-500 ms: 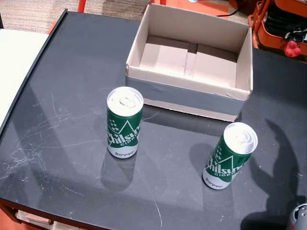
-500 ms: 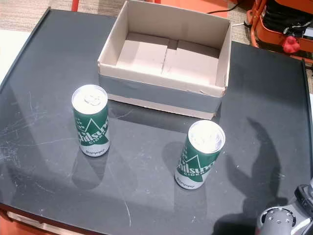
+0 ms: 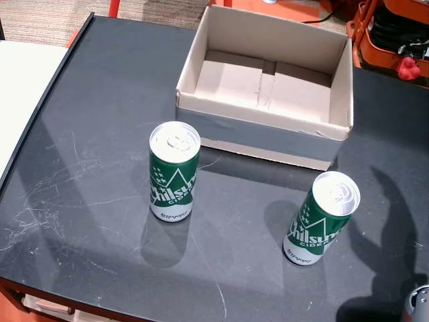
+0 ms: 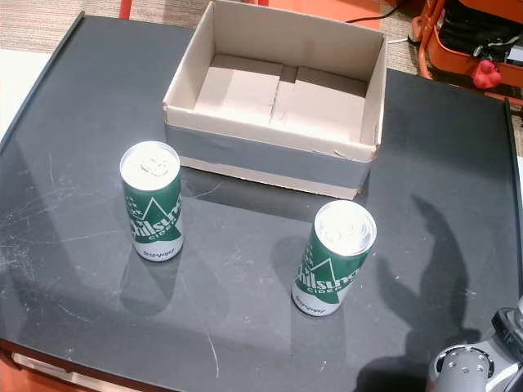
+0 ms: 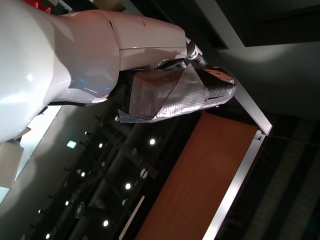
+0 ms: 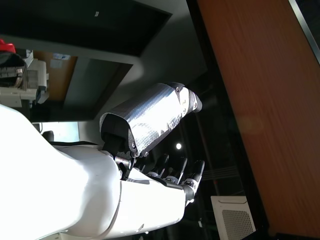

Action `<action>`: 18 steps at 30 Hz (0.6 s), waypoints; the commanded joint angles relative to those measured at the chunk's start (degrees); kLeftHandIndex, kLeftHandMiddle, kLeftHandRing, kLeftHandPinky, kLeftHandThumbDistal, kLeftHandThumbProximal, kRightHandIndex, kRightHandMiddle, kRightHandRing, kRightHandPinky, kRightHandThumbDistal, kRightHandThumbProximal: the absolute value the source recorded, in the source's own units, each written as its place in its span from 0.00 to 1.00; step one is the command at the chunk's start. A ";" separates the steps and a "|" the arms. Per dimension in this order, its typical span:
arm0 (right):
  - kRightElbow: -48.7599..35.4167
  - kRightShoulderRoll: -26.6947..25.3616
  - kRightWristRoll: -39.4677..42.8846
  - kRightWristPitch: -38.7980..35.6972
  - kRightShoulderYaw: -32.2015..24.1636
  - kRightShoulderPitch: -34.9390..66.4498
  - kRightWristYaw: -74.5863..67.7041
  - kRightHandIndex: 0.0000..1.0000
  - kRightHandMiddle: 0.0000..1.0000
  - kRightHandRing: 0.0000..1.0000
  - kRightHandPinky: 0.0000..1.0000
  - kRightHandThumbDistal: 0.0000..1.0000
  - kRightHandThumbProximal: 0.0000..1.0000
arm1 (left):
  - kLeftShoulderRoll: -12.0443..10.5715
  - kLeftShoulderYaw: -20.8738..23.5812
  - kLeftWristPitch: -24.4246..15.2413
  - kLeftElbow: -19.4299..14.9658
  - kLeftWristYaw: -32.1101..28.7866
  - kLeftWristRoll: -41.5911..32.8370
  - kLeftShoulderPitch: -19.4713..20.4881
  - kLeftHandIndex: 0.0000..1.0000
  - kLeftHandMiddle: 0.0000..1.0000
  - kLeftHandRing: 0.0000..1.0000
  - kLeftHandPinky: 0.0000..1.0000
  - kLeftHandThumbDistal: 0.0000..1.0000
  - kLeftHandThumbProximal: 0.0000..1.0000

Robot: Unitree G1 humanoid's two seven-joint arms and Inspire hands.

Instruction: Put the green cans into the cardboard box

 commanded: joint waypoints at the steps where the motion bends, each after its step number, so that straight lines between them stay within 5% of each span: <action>1: 0.15 -0.49 -0.11 -0.47 0.20 0.14 0.24 0.77 0.81 0.85 0.84 0.77 0.77 | -3.02 0.20 -0.16 -0.57 -0.06 0.26 1.57 0.94 0.93 0.99 1.00 0.00 0.99; 6: -0.70 -0.35 0.09 1.67 1.06 0.70 0.94 0.76 0.81 0.86 0.84 0.75 0.73 | -2.81 0.24 -0.21 -0.33 -0.28 0.38 1.56 0.94 0.93 0.99 1.00 0.00 0.97; 11: 0.21 -4.36 -11.94 2.55 6.24 5.12 -1.67 0.63 0.71 0.76 0.84 1.00 0.72 | -2.52 0.43 -0.09 0.24 -0.54 0.16 1.18 0.94 0.94 1.00 1.00 0.00 0.99; 14: 2.26 -7.30 -21.08 1.35 10.30 6.64 -4.27 0.56 0.68 0.73 0.83 0.93 0.65 | -2.41 0.46 0.20 0.86 -1.09 -0.11 0.88 0.94 0.94 0.99 1.00 0.00 0.98; 18: 5.38 -9.56 -28.24 2.42 14.63 6.90 -8.91 0.52 0.64 0.70 0.80 0.93 0.68 | -3.23 0.08 0.10 -0.05 0.46 -0.11 0.91 0.92 0.92 0.98 0.98 0.03 1.00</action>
